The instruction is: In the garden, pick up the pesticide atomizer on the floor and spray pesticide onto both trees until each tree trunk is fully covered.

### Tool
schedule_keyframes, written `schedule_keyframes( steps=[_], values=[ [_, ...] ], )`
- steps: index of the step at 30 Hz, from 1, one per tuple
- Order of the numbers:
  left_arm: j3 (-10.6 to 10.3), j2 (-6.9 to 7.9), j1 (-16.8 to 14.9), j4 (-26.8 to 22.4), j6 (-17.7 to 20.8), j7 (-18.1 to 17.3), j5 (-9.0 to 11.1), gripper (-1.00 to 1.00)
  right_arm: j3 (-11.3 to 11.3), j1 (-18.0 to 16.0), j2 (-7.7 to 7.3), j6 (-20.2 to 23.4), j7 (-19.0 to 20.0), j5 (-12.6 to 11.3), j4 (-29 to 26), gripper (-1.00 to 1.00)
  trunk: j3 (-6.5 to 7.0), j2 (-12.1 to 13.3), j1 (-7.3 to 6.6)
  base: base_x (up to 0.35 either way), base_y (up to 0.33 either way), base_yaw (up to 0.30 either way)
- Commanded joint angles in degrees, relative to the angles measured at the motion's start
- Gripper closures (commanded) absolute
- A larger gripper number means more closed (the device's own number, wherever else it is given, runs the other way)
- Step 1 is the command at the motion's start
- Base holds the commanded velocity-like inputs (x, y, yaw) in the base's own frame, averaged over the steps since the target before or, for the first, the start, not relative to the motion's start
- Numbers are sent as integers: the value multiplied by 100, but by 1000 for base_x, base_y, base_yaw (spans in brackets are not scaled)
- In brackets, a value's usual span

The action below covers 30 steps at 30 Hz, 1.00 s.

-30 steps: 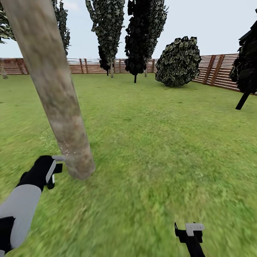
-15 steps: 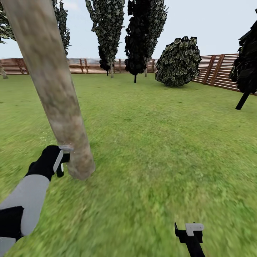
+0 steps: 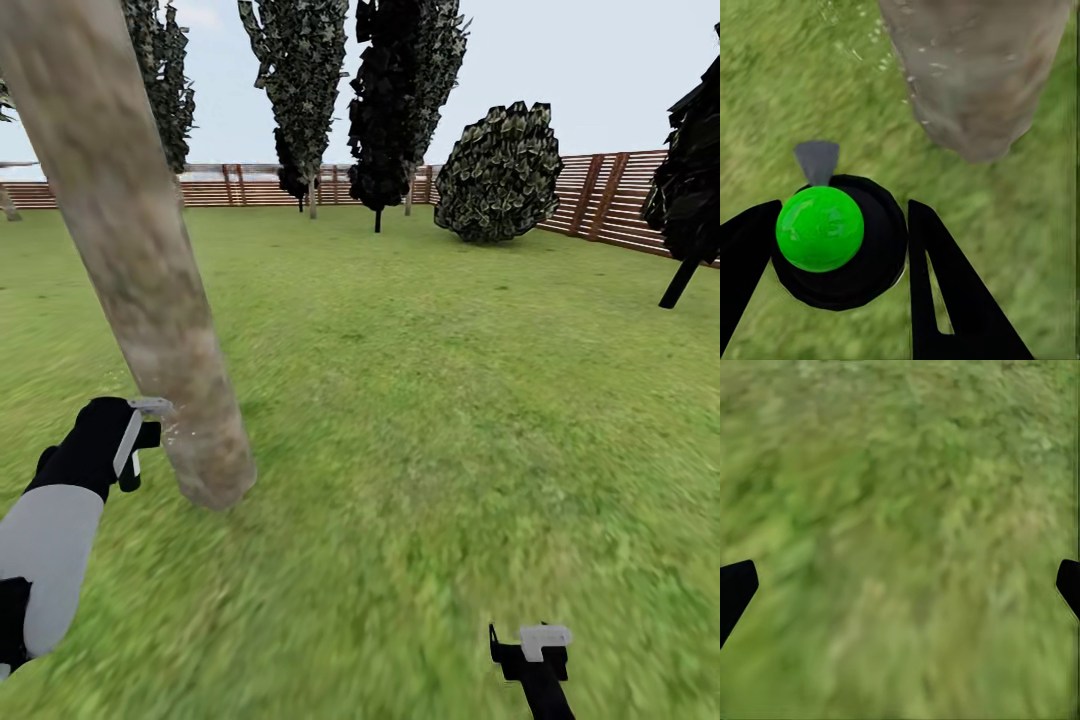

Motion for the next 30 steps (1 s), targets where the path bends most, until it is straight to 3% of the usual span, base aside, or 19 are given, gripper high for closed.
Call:
schedule_keyframes(
  steps=[1, 25, 30],
  values=[
    [11, -3, -4, -7, 28, -30, -62, 100, 49, -2, 0, -7, -27, -26, 1, -100, -5, -2, 1, 169, -229, 0],
    [28, -3, -4, 9, 19, -22, -53, 100, 49, -2, 0, -12, -27, -26, -4, -100, -5, -2, 1, 55, -269, 2],
    [23, -5, -4, 10, 19, -18, -53, 100, 49, -2, 2, -16, -27, -26, -6, -100, -5, -2, 1, 195, -230, 226]
  ],
)
